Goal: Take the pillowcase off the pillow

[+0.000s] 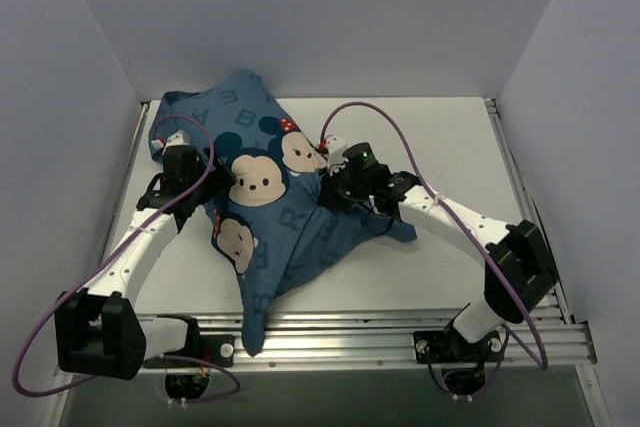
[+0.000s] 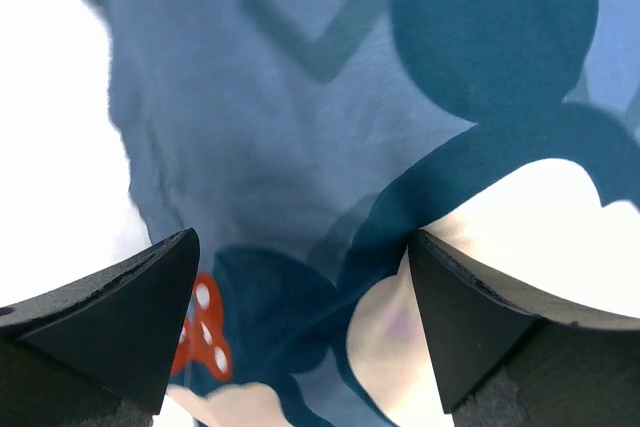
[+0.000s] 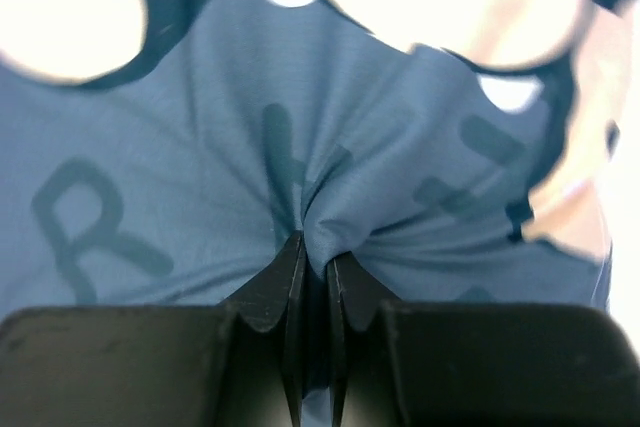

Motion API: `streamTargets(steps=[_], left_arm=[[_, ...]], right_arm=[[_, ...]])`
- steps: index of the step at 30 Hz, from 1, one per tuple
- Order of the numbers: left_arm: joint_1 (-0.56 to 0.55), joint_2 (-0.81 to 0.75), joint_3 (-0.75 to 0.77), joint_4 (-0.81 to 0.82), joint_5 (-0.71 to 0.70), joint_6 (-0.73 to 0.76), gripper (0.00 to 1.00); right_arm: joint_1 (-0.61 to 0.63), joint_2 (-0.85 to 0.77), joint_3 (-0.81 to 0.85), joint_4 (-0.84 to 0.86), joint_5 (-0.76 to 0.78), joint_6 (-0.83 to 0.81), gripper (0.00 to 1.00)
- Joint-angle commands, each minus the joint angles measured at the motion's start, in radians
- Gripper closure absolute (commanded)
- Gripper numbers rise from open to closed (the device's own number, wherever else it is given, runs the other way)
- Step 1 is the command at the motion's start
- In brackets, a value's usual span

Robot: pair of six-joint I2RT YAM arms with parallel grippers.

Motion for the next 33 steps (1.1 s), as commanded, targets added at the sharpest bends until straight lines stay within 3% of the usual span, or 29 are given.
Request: streamTargets(steps=[1, 6, 8, 9, 10, 12, 13, 15, 18, 20, 25, 33], left_arm=[[-0.01, -0.143, -0.033, -0.022, 0.024, -0.003, 0.06], [-0.01, -0.271, -0.026, -0.116, 0.056, 0.043, 0.06], [-0.011, -0.297, -0.006, -0.148, 0.08, 0.058, 0.06], [-0.011, -0.299, 0.003, -0.156, 0.097, 0.061, 0.06], [-0.011, -0.296, 0.022, -0.165, 0.107, 0.067, 0.05], [-0.01, -0.28, 0.042, -0.168, 0.146, 0.072, 0.05], [-0.01, -0.258, 0.054, -0.168, 0.171, 0.073, 0.06], [-0.011, -0.218, 0.085, -0.163, 0.192, 0.075, 0.06], [-0.013, -0.184, 0.108, -0.151, 0.211, 0.075, 0.05], [-0.013, -0.164, 0.112, -0.145, 0.2, 0.08, 0.06], [-0.014, -0.13, 0.085, -0.117, 0.203, 0.074, 0.01], [-0.016, -0.102, -0.018, -0.071, 0.19, 0.04, 0.0]], right_arm=[[0.099, -0.13, -0.076, -0.229, 0.024, 0.046, 1.0], [0.148, -0.352, -0.204, -0.275, 0.012, 0.181, 1.0], [0.146, -0.435, -0.225, -0.283, 0.01, 0.214, 0.91], [0.145, -0.459, -0.229, -0.286, 0.013, 0.236, 0.85], [0.142, -0.478, -0.225, -0.287, 0.029, 0.241, 0.7], [0.128, -0.512, -0.203, -0.297, 0.039, 0.249, 0.56], [0.114, -0.512, -0.173, -0.297, 0.024, 0.247, 0.43], [0.039, -0.494, -0.139, -0.298, -0.022, 0.224, 0.28], [-0.07, -0.425, -0.056, -0.303, -0.042, 0.207, 0.15], [-0.131, -0.363, 0.002, -0.275, -0.037, 0.206, 0.01], [-0.249, -0.176, 0.074, -0.151, -0.151, 0.269, 0.0], [-0.268, 0.143, 0.217, 0.018, -0.269, 0.324, 0.0]])
